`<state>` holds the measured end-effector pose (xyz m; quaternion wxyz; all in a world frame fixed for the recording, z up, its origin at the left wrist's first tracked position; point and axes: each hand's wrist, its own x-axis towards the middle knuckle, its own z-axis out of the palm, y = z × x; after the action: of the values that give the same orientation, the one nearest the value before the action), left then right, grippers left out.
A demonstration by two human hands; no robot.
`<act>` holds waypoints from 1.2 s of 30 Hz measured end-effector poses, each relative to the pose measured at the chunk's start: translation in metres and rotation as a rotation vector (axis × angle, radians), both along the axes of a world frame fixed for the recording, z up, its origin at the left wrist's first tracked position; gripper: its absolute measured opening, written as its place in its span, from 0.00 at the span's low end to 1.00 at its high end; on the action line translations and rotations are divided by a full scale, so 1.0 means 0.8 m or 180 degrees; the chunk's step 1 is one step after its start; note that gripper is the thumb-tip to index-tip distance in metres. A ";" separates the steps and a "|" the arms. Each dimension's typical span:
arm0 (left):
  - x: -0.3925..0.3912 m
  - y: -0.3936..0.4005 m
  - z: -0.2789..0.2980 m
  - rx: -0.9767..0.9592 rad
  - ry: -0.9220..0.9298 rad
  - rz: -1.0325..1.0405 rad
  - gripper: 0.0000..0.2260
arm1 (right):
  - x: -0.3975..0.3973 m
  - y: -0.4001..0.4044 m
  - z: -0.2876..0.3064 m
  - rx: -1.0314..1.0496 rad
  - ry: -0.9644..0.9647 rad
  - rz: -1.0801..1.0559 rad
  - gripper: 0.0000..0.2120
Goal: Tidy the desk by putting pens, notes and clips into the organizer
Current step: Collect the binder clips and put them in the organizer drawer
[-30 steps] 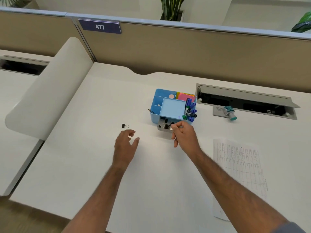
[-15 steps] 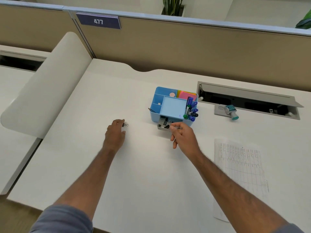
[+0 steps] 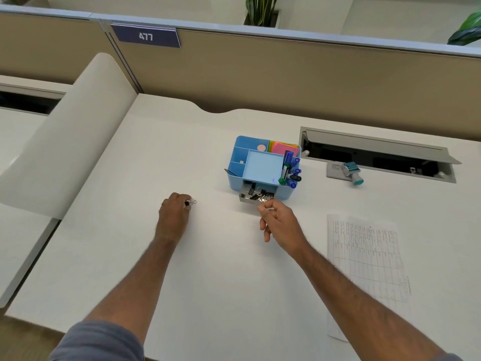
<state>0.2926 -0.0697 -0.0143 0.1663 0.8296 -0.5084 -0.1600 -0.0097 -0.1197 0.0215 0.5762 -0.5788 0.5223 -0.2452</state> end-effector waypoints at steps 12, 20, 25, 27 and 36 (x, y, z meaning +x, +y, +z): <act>-0.064 0.012 0.026 -0.0851 0.0778 -0.0282 0.11 | -0.005 0.013 -0.003 0.0105 -0.0004 0.0122 0.08; -0.129 -0.004 0.080 -0.0940 0.0984 -0.0847 0.15 | -0.003 0.016 0.004 0.0177 0.0030 0.0057 0.08; -0.157 -0.018 0.095 -0.1073 0.0407 -0.1156 0.13 | -0.004 0.018 0.008 0.0257 0.0088 0.0127 0.09; -0.164 -0.028 0.100 -0.1030 0.0267 -0.1146 0.10 | -0.006 0.019 0.009 0.0331 0.0148 0.0159 0.09; -0.171 -0.057 0.088 -0.0761 0.0241 -0.0959 0.12 | -0.013 0.024 0.008 0.0586 0.0118 0.0119 0.09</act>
<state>0.1561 -0.1153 0.0562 0.2569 0.7119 -0.6356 -0.1526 -0.0202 -0.1007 0.0276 0.6216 -0.5375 0.5424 -0.1746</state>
